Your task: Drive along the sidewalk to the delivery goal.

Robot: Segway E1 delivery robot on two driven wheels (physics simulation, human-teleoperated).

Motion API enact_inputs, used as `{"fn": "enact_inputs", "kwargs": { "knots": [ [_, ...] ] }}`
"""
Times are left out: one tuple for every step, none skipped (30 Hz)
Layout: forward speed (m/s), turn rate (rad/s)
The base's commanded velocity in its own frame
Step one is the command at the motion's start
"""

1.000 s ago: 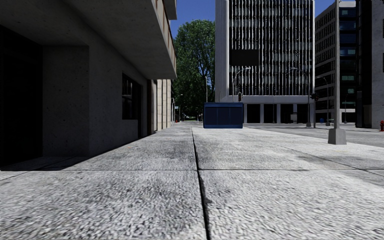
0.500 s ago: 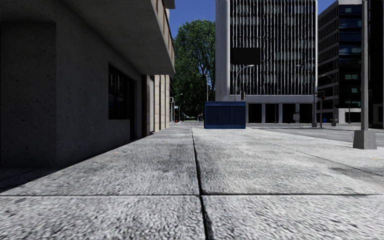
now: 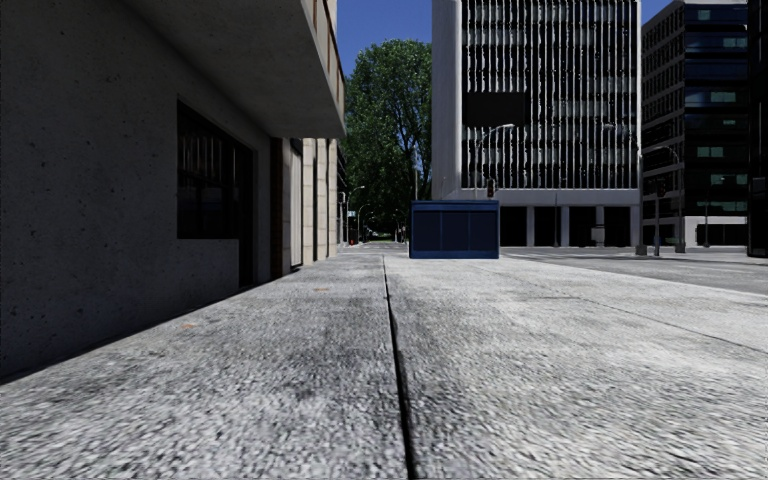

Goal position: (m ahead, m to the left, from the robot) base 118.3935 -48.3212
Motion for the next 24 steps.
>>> {"fn": "enact_inputs", "kwargs": {
  "knots": [
    [2.0, 0.0],
    [2.0, 0.0],
    [2.0, 0.0],
    [2.0, 0.0],
    [2.0, 0.0],
    [2.0, 0.0],
    [2.0, 0.0],
    [2.0, 0.0],
    [2.0, 0.0],
    [2.0, 0.0],
    [2.0, 0.0],
    [2.0, 0.0],
    [2.0, 0.0],
    [2.0, 0.0],
    [2.0, 0.0],
    [2.0, 0.0],
    [2.0, 0.0],
    [2.0, 0.0],
    [2.0, 0.0],
    [2.0, 0.0],
    [2.0, 0.0],
    [2.0, 0.0],
    [2.0, 0.0],
    [2.0, 0.0]
  ]
}}
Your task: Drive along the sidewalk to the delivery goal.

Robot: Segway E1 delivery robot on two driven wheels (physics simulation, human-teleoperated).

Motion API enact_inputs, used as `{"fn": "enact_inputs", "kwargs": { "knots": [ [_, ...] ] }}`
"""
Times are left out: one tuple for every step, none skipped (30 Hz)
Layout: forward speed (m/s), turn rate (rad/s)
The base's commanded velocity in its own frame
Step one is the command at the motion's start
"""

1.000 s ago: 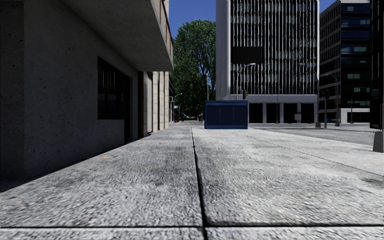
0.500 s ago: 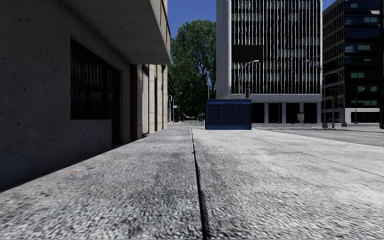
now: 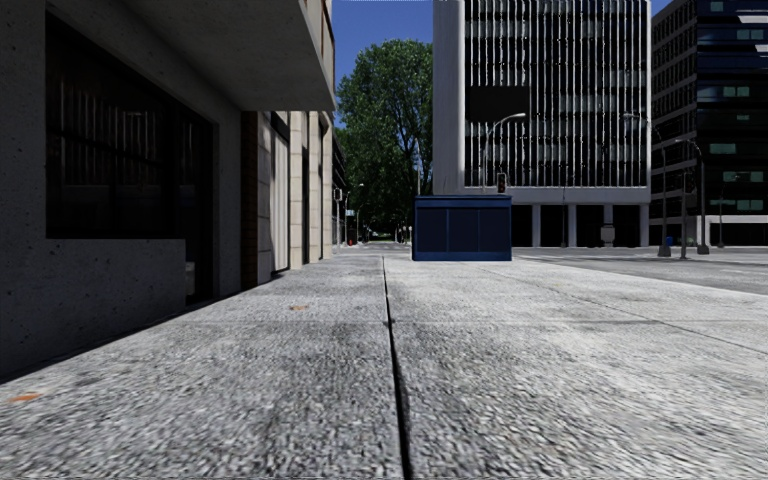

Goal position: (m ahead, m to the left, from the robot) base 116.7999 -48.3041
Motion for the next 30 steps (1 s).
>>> {"fn": "enact_inputs", "kwargs": {
  "knots": [
    [2.0, 0.0],
    [2.0, 0.0],
    [2.0, 0.0],
    [2.0, 0.0],
    [2.0, 0.0],
    [2.0, 0.0],
    [2.0, 0.0],
    [2.0, 0.0],
    [2.0, 0.0],
    [2.0, 0.0],
    [2.0, 0.0],
    [2.0, 0.0],
    [2.0, 0.0],
    [2.0, 0.0],
    [2.0, 0.0],
    [2.0, 0.0],
    [2.0, 0.0],
    [2.0, 0.0],
    [2.0, 0.0],
    [2.0, 0.0],
    [2.0, 0.0],
    [2.0, 0.0],
    [2.0, 0.0],
    [2.0, 0.0],
    [2.0, 0.0],
    [2.0, 0.0],
    [2.0, 0.0],
    [2.0, 0.0],
    [2.0, 0.0],
    [2.0, 0.0]
  ]
}}
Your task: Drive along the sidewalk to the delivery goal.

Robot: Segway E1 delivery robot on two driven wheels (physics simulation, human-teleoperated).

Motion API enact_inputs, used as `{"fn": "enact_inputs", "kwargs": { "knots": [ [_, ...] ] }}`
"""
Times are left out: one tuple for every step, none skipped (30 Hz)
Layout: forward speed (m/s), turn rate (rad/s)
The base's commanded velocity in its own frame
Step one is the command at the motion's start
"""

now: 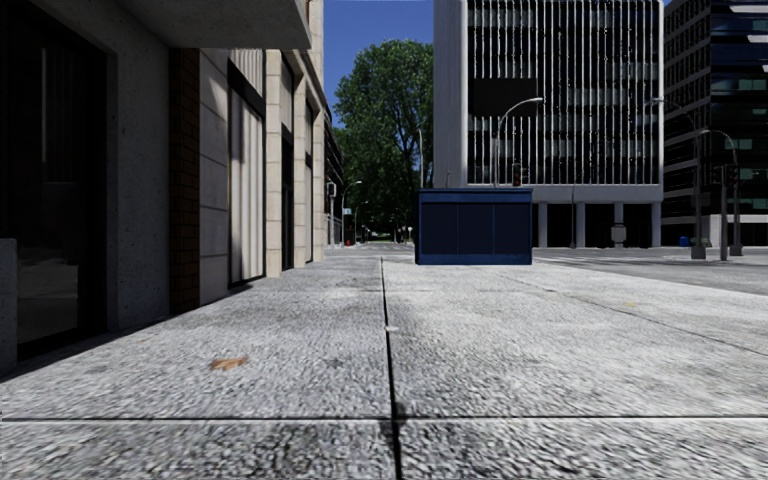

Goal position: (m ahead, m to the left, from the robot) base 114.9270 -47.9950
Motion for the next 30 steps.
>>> {"fn": "enact_inputs", "kwargs": {
  "knots": [
    [2.0, 0.0],
    [2.0, 0.0],
    [2.0, 0.0],
    [2.0, 0.0],
    [2.0, 0.0],
    [2.0, 0.0],
    [2.0, 0.0],
    [2.0, 0.05],
    [2.0, 0.05],
    [2.0, 0.09],
    [2.0, 0.11],
    [2.0, 0.12],
    [2.0, 0.12],
    [2.0, 0.12],
    [2.0, 0.12],
    [2.0, 0.12],
    [2.0, 0.12],
    [2.0, 0.12],
    [2.0, 0.12],
    [2.0, 0.11],
    [2.0, 0.0],
    [2.0, 0.0],
    [2.0, 0.0],
    [2.0, 0.0],
    [2.0, 0.0],
    [2.0, 0.0],
    [2.0, 0.0],
    [2.0, 0.0],
    [2.0, 0.01],
    [2.0, 0.02]
  ]
}}
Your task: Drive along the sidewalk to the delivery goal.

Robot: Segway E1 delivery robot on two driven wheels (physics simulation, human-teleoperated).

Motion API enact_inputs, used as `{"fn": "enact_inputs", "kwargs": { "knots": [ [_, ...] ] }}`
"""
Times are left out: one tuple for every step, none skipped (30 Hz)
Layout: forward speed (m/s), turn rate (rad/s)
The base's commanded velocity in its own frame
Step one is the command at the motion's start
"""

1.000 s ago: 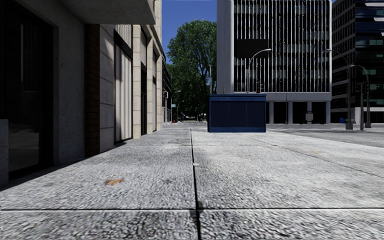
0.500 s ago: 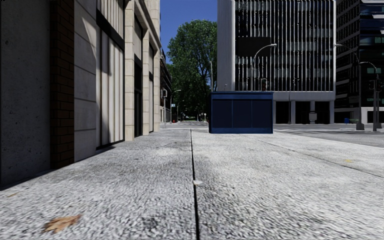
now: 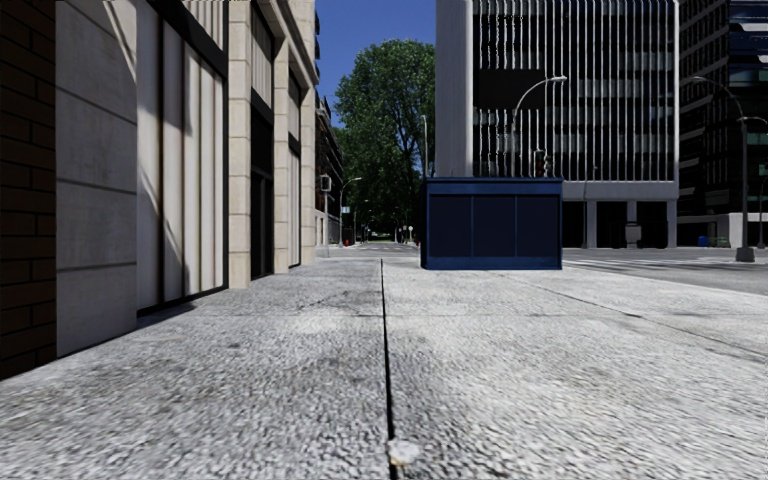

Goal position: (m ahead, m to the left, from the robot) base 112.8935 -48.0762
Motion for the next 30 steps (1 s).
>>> {"fn": "enact_inputs", "kwargs": {
  "knots": [
    [2.0, 0.02],
    [2.0, 0.05],
    [2.0, 0.08],
    [2.0, 0.1],
    [2.0, 0.1],
    [2.0, 0.1],
    [2.0, 0.09],
    [2.0, 0.0],
    [2.0, 0.0],
    [2.0, 0.0],
    [2.0, 0.0],
    [2.0, 0.0],
    [2.0, 0.0],
    [2.0, 0.0],
    [2.0, 0.0],
    [2.0, 0.0],
    [2.0, 0.08],
    [2.0, 0.08],
    [2.0, 0.13],
    [2.0, 0.14],
    [2.0, 0.14],
    [2.0, 0.14],
    [2.0, 0.15],
    [2.0, 0.03],
    [2.0, 0.0],
    [2.0, 0.0],
    [2.0, 0.0],
    [2.0, 0.0],
    [2.0, 0.0],
    [2.0, 0.0]
  ]
}}
